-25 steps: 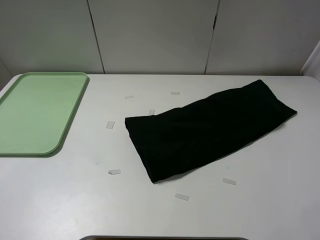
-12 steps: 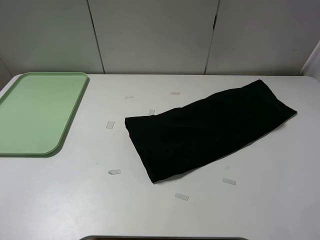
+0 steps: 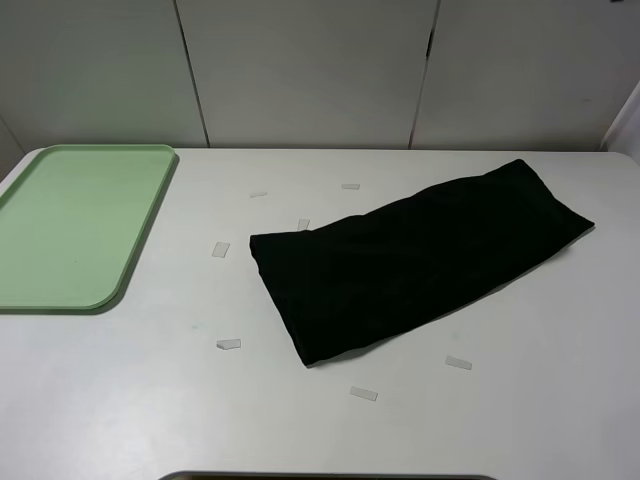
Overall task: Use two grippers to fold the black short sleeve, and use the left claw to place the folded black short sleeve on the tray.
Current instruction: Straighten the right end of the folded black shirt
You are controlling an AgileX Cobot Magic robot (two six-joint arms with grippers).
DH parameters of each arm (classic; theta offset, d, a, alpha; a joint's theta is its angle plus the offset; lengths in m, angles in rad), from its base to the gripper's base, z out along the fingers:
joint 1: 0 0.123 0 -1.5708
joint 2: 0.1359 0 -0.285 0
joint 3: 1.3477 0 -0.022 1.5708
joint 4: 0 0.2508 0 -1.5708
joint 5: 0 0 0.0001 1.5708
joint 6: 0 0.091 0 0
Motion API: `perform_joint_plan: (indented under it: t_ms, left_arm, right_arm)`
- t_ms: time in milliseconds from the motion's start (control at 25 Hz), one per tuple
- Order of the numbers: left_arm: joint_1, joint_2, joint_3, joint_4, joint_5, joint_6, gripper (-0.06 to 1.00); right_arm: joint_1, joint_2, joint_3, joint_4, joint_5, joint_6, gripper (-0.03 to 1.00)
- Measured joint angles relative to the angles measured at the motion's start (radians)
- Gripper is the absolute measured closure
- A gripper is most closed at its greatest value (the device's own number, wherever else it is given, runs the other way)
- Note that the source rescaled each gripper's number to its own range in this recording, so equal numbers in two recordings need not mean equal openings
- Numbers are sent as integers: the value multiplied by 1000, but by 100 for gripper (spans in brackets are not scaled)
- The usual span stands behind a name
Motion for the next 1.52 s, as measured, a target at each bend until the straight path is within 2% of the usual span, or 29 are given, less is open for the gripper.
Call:
perform_joint_plan:
  t_ms: [160, 280, 480, 840, 920, 1200, 1400, 1520]
  left_arm:
    - [0, 0, 0, 0, 0, 0, -6]
    - [0, 0, 0, 0, 0, 0, -6]
    - [0, 0, 0, 0, 0, 0, -6]
    - [0, 0, 0, 0, 0, 0, -6]
    - [0, 0, 0, 0, 0, 0, -6]
    - [0, 0, 0, 0, 0, 0, -6]
    - [0, 0, 0, 0, 0, 0, -6]
    - [0, 0, 0, 0, 0, 0, -6]
  right_arm:
    - [0, 61, 0, 53, 48, 2, -3]
    - [0, 100, 0, 109, 50, 4, -3]
    - [0, 195, 0, 147, 44, -2, -3]
    - [-6, 504, -24, 347, 27, -282, -3]
    - [-29, 592, -79, 326, 16, -302, -3]
    - [-139, 900, -377, 58, 36, -234, -3]
    - [-204, 1056, -517, -55, 39, -234, -3]
    - [-246, 1118, -559, -81, 13, -234, -3]
